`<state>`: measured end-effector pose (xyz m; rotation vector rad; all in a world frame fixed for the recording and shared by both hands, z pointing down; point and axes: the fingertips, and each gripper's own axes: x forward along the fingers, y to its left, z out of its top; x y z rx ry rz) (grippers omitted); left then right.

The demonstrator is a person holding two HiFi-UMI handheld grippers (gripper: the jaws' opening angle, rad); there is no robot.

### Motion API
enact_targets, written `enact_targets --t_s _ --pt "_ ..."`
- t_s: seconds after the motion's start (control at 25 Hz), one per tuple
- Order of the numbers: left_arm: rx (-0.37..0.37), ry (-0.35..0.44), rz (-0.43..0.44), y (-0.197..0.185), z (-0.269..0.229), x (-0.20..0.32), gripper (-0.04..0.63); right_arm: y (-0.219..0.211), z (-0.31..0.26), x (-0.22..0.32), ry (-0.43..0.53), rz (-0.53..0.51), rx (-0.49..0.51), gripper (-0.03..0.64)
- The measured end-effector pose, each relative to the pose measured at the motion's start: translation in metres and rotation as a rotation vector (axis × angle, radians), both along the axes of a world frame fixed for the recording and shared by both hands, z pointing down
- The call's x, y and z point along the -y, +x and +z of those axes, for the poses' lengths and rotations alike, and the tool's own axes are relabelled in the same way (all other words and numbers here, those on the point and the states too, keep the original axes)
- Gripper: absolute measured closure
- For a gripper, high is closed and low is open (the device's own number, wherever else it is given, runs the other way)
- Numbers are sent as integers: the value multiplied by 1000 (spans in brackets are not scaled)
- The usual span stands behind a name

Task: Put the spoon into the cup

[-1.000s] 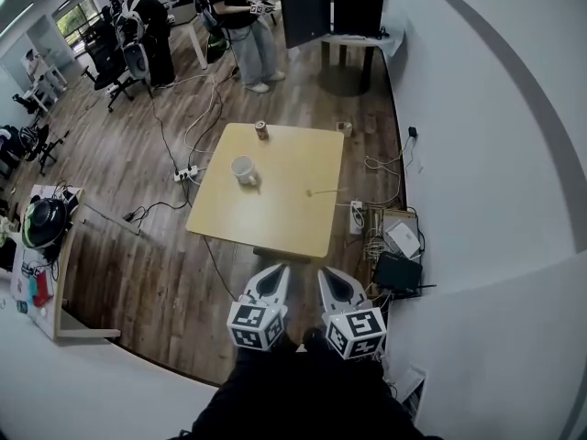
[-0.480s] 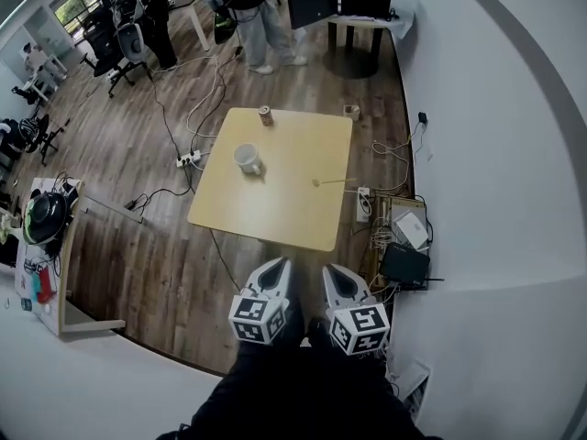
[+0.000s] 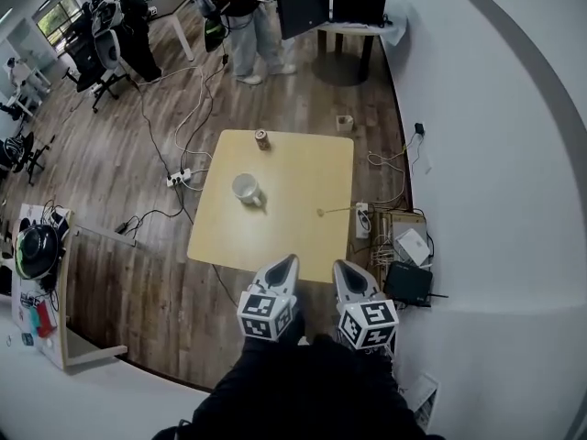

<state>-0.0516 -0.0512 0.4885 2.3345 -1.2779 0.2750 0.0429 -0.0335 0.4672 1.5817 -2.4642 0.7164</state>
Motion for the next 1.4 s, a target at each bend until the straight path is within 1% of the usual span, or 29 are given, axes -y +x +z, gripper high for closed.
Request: enact_targets --t_s 0.24,0.4,0.52,0.64,0.76,0.84,1.08,1.2,1.4 --pt "-13 -26 2 -30 9 50 561 -11 11 55 -36 35 -29 595" --pt "-17 -50 -1 -46 21 81 561 -12 25 88 -58 45 -77 595" --pt "-14 -70 5 -55 31 99 561 -7 38 106 -85 45 -117 595" --pt "-8 -90 22 -56 42 113 561 6 55 117 -128 77 -121 595" --pt "3 -126 36 -49 57 124 561 21 73 124 -177 111 -112 595" --pt "13 -150 47 -38 72 130 561 33 88 129 -206 118 -106 595" --pt "33 -206 32 -8 112 157 561 62 130 154 -275 117 -73 595" --pt "35 -237 28 5 128 162 561 72 149 161 -313 107 -45 595" --pt "70 -276 26 27 164 177 561 92 192 182 -353 103 -29 595"
